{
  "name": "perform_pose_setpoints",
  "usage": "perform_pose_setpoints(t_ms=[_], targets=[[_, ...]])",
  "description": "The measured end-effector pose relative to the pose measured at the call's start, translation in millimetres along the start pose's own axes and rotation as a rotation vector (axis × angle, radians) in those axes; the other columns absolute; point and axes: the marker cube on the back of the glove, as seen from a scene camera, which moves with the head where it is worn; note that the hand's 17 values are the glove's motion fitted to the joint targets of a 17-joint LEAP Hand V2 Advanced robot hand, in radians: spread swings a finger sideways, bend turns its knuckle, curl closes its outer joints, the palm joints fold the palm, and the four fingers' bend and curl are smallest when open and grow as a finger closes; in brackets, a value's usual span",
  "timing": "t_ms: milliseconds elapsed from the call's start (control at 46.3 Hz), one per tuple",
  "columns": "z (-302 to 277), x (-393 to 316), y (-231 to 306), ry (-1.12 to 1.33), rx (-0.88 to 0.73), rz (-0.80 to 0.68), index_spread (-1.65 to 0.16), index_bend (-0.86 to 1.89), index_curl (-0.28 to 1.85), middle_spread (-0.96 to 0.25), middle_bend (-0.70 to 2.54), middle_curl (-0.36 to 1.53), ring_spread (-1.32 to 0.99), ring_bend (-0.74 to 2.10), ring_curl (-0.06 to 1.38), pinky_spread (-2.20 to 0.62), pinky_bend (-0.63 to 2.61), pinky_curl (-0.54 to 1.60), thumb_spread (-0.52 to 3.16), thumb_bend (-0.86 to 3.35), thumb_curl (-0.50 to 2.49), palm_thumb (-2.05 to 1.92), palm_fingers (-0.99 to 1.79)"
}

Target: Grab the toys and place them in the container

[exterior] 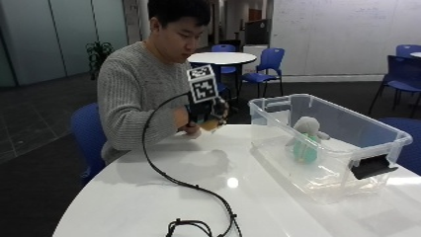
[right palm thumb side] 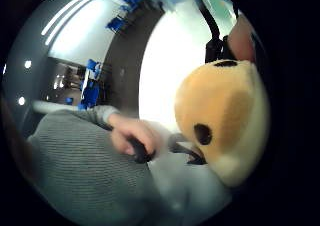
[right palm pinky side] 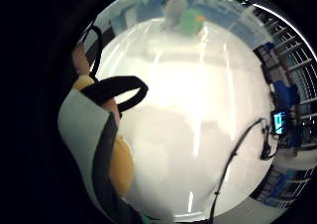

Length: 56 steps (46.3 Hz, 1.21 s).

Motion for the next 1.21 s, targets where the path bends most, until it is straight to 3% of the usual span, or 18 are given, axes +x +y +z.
perform_pose_setpoints(t_ms=[216,345,453,605,799,842,907,972,1209], targets=[[-80,28,-80,-0.004,0.141,0.044,-0.43,0.37,0.54,-0.27,0.58,0.55,-0.54,0.87,0.54,-0.39,1.01,0.4,0.83,0.1,0.73,0.65,0.85],[-83,50,-152,0.008,0.165,0.146,-0.43,0.37,0.59,-0.27,0.6,0.58,-0.57,0.87,0.56,-0.39,1.02,0.41,0.75,0.09,0.78,0.65,0.81],[-77,87,-228,0.037,0.165,0.324,-0.44,0.34,0.63,-0.28,0.59,0.6,-0.57,0.86,0.57,-0.39,1.05,0.43,0.71,0.08,0.82,0.64,0.74],[-59,123,-276,0.109,0.075,0.38,-0.46,0.29,0.66,-0.29,0.55,0.62,-0.58,0.83,0.59,-0.38,1.11,0.44,0.71,0.07,0.86,0.64,0.64],[-38,142,-290,0.051,0.026,0.498,-0.46,0.11,0.65,-0.3,0.47,0.63,-0.57,0.86,0.61,-0.36,1.22,0.46,0.8,0.04,0.87,0.61,0.54],[-35,145,-289,0.054,-0.001,0.52,-0.45,0.12,0.63,-0.29,0.46,0.62,-0.55,0.84,0.61,-0.33,1.18,0.45,0.92,-0.01,0.83,0.52,0.41],[-31,147,-285,0.052,-0.032,0.53,-0.42,0.12,0.63,-0.27,0.34,0.59,-0.46,0.69,0.61,-0.21,1.2,0.49,1.02,-0.07,0.75,0.38,-0.11],[-31,144,-280,0.037,-0.032,0.512,-0.4,0.1,0.58,-0.23,0.23,0.54,-0.36,0.53,0.56,-0.14,1.18,0.45,1.08,-0.08,0.68,0.27,-0.3],[-50,112,-248,0.045,0.015,0.351,-0.37,0.13,0.47,-0.16,0.14,0.44,-0.19,0.32,0.44,0.0,1.04,0.37,1.23,-0.03,0.53,0.12,-0.19]])
